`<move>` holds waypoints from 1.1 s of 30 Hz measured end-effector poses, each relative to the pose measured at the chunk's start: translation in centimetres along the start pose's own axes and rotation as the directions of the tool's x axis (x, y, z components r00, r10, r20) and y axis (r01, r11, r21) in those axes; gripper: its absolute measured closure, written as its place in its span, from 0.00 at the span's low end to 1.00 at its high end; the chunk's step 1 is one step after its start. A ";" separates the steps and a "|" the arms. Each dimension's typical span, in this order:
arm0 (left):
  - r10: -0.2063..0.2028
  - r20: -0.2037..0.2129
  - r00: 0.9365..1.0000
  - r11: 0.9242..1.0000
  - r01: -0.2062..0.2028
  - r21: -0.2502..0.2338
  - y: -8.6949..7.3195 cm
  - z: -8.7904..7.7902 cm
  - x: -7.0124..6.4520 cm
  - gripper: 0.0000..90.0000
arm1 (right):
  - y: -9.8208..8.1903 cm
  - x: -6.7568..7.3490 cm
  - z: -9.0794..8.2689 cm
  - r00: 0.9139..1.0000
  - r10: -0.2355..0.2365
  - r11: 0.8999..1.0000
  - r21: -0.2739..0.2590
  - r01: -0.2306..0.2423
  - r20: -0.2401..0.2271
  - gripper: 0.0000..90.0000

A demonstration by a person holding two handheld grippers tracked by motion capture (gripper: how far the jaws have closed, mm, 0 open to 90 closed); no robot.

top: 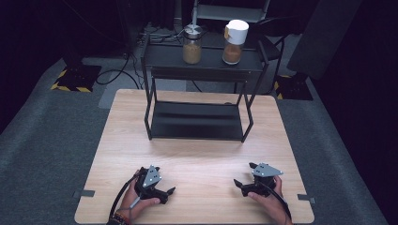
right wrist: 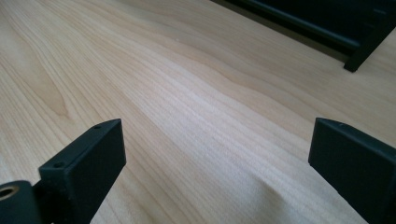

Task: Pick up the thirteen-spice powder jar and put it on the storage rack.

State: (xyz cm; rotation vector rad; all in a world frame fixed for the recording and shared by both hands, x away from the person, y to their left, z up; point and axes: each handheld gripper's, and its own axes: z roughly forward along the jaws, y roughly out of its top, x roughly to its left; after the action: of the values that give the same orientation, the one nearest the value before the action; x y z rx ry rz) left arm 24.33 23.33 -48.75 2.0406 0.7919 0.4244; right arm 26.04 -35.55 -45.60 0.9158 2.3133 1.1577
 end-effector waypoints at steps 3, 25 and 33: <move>0.000 0.000 1.000 1.000 0.000 0.000 0.0 0.0 0.0 0.00 | -0.2 0.0 0.1 1.000 0.009 1.000 0.016 -0.009 -0.003 0.04; 0.000 0.000 1.000 1.000 0.000 0.000 0.0 0.0 0.0 0.00 | -2.6 -0.3 0.4 0.999 0.048 0.999 -0.011 -0.048 -0.012 0.05; 0.000 0.000 1.000 1.000 0.000 0.000 0.0 0.0 0.0 0.00 | -2.9 -0.1 0.3 0.998 0.055 0.998 -0.020 -0.055 -0.003 0.04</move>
State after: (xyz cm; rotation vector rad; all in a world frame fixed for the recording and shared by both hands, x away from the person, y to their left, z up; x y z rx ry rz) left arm 24.32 23.32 -48.75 2.0407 0.7922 0.4248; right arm 25.26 -36.74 -48.12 0.9773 2.2877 1.2022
